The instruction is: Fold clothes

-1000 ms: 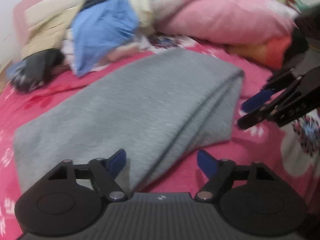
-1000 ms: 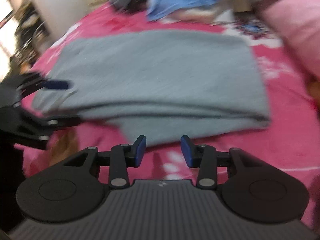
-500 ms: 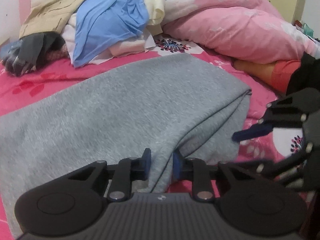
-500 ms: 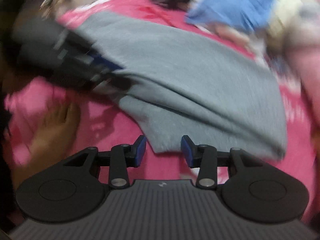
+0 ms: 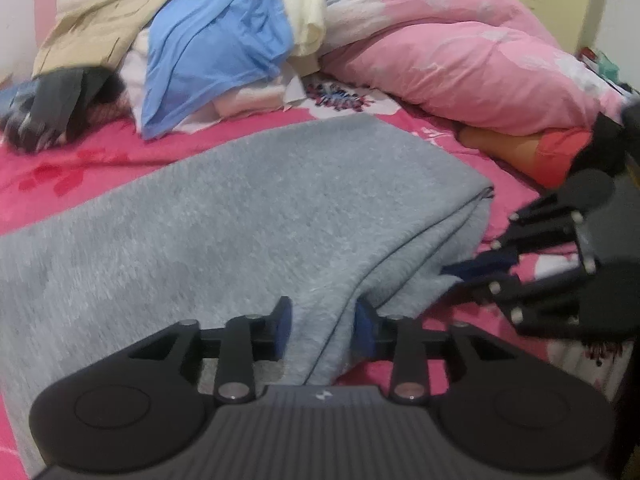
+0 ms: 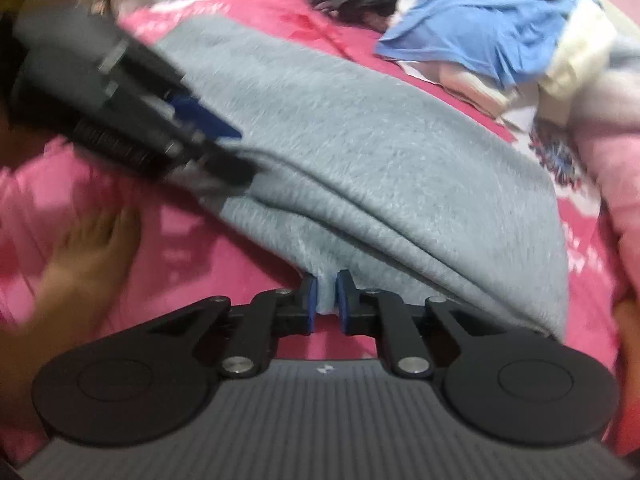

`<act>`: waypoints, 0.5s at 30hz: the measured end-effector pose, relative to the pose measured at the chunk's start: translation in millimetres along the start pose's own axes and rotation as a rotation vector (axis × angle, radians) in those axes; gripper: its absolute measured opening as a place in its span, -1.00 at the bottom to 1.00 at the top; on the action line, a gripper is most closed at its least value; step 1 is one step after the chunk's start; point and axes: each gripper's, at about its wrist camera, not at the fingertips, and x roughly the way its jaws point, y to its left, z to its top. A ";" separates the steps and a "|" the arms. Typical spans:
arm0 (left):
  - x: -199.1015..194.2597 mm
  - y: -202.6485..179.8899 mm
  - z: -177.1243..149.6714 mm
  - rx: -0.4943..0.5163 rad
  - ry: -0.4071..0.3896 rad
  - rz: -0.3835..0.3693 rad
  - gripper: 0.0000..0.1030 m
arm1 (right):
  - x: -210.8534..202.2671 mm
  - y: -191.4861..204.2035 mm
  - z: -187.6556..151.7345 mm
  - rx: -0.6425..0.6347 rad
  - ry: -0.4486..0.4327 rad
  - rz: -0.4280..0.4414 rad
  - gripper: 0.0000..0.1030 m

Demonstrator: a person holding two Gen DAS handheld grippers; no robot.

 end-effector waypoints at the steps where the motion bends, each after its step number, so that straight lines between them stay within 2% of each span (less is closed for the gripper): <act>1: -2.7 -2.3 0.1 0.019 -0.008 0.000 -0.08 | -0.8 -7.0 2.7 0.056 -0.002 0.032 -0.84; 5: -4.8 -11.4 2.6 0.082 -0.020 0.003 0.13 | 2.0 -47.8 5.1 0.366 0.017 0.192 -0.84; 9: 5.3 -20.1 6.2 0.125 -0.006 0.013 0.13 | 6.0 -72.0 0.9 0.581 0.033 0.313 -0.84; 12: 11.0 -22.0 9.0 0.131 0.003 0.012 0.06 | 9.7 -81.3 -0.7 0.662 0.037 0.364 -0.84; 14: 14.1 -21.7 11.0 0.126 0.009 0.007 -0.24 | 10.8 -85.2 -1.1 0.699 0.037 0.391 -0.84; 15: 15.5 -20.1 12.2 0.114 0.015 0.003 -0.29 | 11.8 -87.9 -0.7 0.720 0.038 0.404 -0.84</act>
